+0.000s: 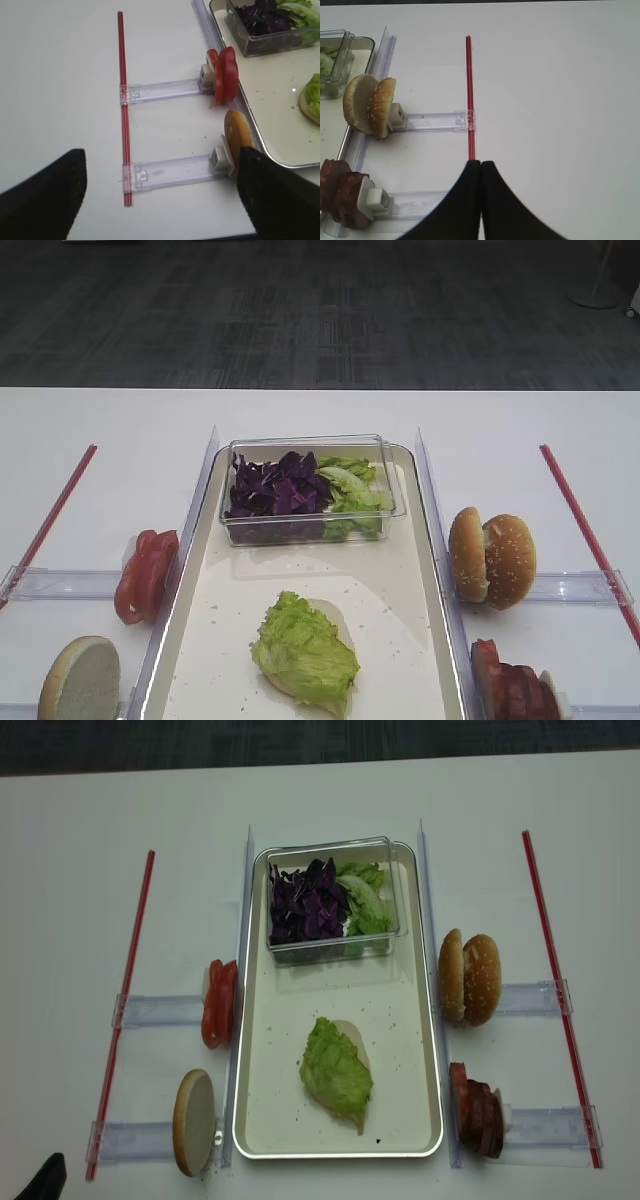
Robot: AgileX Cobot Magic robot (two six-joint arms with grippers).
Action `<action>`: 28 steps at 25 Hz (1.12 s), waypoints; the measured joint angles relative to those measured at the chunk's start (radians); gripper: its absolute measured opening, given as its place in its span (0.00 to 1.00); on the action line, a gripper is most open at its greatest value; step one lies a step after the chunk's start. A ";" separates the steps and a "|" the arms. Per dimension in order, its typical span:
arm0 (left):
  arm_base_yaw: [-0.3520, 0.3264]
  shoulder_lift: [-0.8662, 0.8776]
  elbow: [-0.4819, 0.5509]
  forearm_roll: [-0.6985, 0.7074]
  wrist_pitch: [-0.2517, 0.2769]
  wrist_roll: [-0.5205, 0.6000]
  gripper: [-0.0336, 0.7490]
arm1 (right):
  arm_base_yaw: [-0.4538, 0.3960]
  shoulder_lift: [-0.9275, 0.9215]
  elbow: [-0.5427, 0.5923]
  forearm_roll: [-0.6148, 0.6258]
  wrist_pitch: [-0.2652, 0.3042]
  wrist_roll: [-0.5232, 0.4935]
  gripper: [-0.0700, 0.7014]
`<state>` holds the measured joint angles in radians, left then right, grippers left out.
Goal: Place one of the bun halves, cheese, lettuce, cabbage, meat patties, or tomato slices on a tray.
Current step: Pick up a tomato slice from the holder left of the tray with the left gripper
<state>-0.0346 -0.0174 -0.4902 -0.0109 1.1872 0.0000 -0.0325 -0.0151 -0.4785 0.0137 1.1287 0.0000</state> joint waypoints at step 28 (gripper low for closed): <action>0.000 0.534 -0.345 -0.058 0.074 0.000 0.88 | 0.000 0.000 0.000 0.000 0.000 0.000 0.56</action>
<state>-0.0346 0.5163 -0.8354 -0.0693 1.2612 0.0000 -0.0325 -0.0151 -0.4785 0.0137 1.1287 0.0000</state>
